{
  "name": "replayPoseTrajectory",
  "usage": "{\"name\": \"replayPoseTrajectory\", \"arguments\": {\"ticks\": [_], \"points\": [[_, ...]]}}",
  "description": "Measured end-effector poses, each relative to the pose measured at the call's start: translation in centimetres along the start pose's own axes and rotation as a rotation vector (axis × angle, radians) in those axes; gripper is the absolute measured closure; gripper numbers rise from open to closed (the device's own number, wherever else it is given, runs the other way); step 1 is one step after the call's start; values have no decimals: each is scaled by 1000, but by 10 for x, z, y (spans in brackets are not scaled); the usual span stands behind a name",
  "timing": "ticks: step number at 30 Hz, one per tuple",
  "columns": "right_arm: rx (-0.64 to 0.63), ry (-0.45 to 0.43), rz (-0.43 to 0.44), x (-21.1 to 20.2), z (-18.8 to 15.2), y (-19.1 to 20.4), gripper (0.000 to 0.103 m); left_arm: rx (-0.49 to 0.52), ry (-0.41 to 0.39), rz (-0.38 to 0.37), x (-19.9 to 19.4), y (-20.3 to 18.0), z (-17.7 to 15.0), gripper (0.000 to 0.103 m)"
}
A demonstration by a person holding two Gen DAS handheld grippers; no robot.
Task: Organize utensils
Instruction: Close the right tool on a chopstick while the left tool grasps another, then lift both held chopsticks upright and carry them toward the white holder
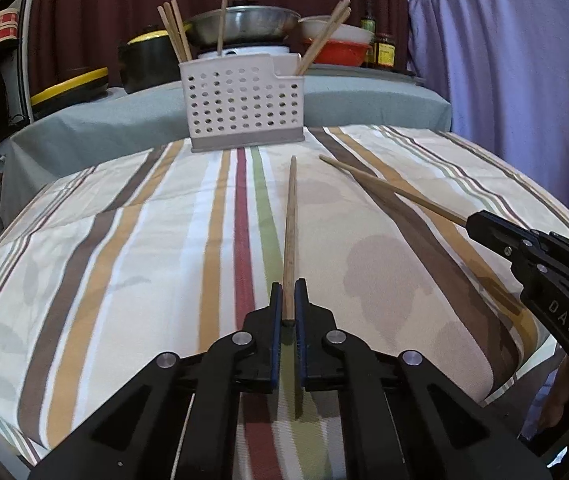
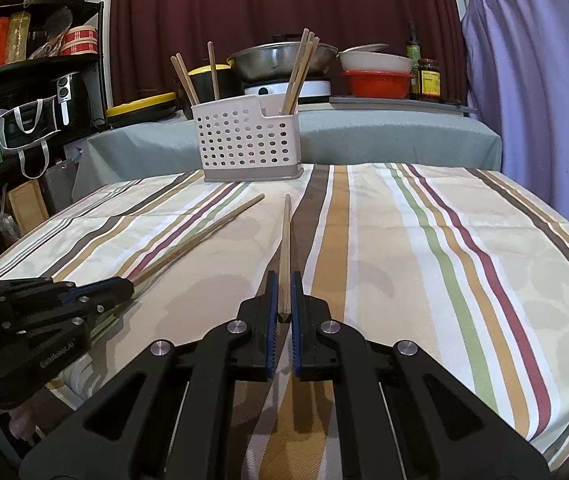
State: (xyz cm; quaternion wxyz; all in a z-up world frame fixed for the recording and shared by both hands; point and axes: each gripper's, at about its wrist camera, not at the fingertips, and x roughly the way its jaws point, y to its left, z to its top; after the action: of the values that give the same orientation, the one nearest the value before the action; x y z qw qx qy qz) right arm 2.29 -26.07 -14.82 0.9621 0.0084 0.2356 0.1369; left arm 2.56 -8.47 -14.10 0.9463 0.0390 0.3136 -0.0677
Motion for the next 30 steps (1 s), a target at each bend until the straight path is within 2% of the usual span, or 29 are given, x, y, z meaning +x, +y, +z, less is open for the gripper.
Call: {"name": "replayPoseTrajectory", "arguments": {"ticks": [13, 30], "points": [[-42, -75, -21, -18, 21, 8, 97, -1, -117, 35, -33, 14, 13, 96], [-97, -161, -26, -40, 50, 22, 97, -53, -246, 16, -74, 30, 36, 96]]}}
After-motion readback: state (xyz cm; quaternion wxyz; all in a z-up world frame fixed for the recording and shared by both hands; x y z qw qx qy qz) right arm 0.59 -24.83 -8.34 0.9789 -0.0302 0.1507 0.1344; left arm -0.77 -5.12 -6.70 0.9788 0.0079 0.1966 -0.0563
